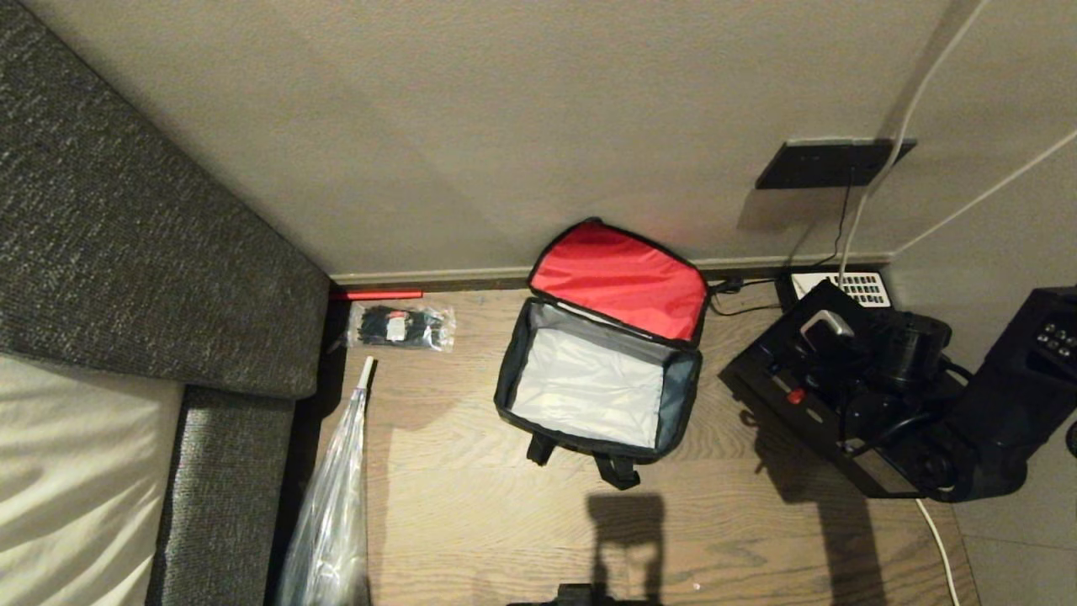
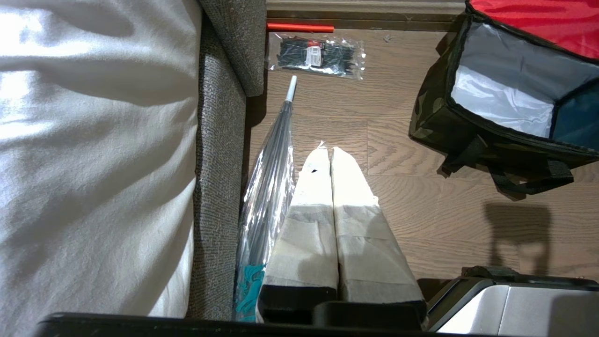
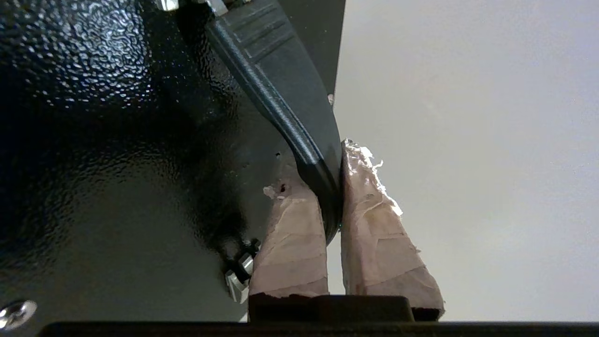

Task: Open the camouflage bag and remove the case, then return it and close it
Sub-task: Release the handle

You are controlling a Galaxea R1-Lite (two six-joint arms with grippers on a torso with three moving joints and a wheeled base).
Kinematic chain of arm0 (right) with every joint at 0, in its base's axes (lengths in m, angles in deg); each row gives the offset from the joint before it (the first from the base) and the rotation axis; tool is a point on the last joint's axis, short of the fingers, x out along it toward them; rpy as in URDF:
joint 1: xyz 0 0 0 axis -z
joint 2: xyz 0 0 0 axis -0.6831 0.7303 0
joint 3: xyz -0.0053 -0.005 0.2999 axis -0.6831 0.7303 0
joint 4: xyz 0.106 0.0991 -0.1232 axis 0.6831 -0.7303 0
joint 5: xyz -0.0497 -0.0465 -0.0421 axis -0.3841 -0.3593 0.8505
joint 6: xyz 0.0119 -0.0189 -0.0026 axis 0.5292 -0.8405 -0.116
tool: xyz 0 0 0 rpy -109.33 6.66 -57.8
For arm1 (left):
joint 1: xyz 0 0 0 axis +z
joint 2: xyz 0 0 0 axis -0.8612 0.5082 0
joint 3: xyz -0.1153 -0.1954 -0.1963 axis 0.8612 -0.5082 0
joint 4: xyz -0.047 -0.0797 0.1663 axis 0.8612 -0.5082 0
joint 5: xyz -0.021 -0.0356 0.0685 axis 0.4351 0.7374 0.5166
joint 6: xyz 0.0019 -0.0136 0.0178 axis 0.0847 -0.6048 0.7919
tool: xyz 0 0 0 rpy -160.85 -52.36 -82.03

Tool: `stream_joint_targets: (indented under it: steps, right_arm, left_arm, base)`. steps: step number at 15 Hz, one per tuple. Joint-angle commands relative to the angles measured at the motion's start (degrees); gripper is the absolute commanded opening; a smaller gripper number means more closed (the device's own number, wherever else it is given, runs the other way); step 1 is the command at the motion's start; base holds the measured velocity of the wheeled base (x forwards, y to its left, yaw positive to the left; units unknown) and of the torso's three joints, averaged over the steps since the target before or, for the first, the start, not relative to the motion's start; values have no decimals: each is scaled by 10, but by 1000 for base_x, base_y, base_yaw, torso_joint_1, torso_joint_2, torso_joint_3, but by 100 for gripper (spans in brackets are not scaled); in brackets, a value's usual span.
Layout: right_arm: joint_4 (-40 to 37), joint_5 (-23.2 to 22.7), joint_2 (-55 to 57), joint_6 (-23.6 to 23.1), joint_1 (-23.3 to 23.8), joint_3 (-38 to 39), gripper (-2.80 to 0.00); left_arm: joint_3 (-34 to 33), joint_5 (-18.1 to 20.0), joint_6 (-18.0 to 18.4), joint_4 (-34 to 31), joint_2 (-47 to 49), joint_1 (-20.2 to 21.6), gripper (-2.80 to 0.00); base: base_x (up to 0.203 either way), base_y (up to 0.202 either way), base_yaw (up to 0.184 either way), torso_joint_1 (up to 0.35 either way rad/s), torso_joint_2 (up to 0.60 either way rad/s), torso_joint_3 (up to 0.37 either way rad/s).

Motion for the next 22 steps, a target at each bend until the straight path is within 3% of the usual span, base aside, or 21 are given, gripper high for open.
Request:
stream_joint_targets:
  steps: [1, 10, 11, 16, 22]
  right_arm:
    - [7, 2, 51, 7, 11, -6, -280]
    - [31, -12, 159, 28, 22, -51, -280]
    - [27, -19, 167, 29, 23, -52, 0]
    - [22, -44, 174, 36, 22, -33, 0]
    - [-10, -145, 37, 60, 7, 72, 0]
  left_arm:
    - [-2, 0, 0, 0, -1, 0, -280]
    - [-2, 0, 0, 0, -1, 0, -280]
    - [-2, 0, 0, 0, -1, 0, -280]
    - [-2, 0, 0, 0, -1, 0, -280]
    - [-2, 0, 0, 0, -1, 1, -280]
  base:
    - [0, 0, 0, 0, 0, 0]
    - [0, 0, 0, 0, 0, 0]
    - [0, 0, 0, 0, 0, 0]
    - [0, 0, 0, 0, 0, 0]
    - [0, 0, 0, 0, 0, 0]
